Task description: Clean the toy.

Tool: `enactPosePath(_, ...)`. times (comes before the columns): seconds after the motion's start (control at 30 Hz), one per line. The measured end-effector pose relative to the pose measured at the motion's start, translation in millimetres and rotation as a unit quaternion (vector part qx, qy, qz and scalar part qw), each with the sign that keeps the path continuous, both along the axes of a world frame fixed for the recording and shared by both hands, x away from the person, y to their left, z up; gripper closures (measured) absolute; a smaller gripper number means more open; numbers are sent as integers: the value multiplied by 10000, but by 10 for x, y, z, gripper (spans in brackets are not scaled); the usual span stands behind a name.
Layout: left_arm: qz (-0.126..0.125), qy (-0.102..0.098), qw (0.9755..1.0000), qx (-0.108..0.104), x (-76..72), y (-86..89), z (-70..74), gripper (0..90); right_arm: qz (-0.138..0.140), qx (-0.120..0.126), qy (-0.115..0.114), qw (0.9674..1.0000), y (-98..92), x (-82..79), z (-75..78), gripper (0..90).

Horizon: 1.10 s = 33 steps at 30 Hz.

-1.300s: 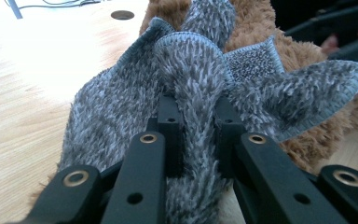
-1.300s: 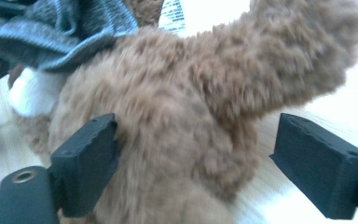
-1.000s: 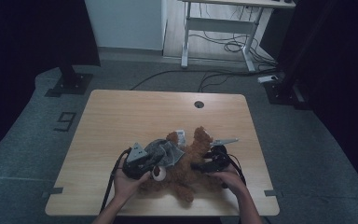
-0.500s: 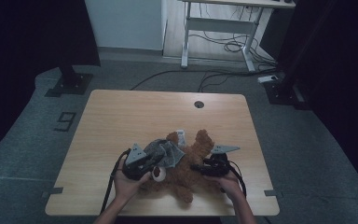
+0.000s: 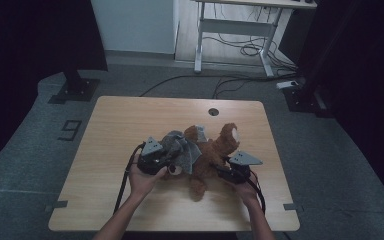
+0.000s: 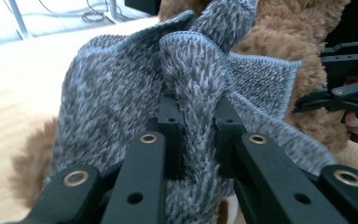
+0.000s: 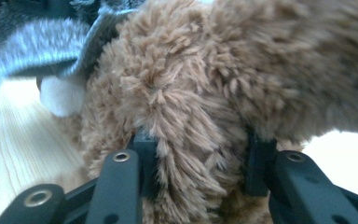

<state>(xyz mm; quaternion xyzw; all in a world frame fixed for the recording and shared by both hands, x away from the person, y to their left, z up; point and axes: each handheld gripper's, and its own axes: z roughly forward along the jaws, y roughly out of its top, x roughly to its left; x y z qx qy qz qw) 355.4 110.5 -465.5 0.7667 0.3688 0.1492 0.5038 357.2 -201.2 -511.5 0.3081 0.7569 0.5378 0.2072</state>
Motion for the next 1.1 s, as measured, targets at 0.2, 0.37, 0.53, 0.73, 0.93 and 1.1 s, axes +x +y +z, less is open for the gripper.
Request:
enactPosePath(0.2,-133,-68,9999,56,-163,-64,-90,778,90,-25,182,9998,-97,-102,-144,474)
enactPosePath(0.37,-164,-91,9998,-58,-263,-44,-153,780,20,-15,324,9995,-122,-190,-158,314)
enactPosePath(0.53,-161,-100,9998,-119,-321,-35,-181,780,-145,98,492,9986,-132,-243,-115,243)
enactPosePath(0.73,-170,-95,9997,-155,-338,-31,-190,780,-90,372,625,9973,-208,-279,-79,243)
enactPosePath(0.93,-187,-86,9996,-173,-360,-30,-198,779,-45,740,876,9934,-227,-278,-62,196)
enactPosePath(1.1,-238,-16,9995,-217,-384,-33,-157,776,-428,29,879,9952,-42,-279,-128,312)
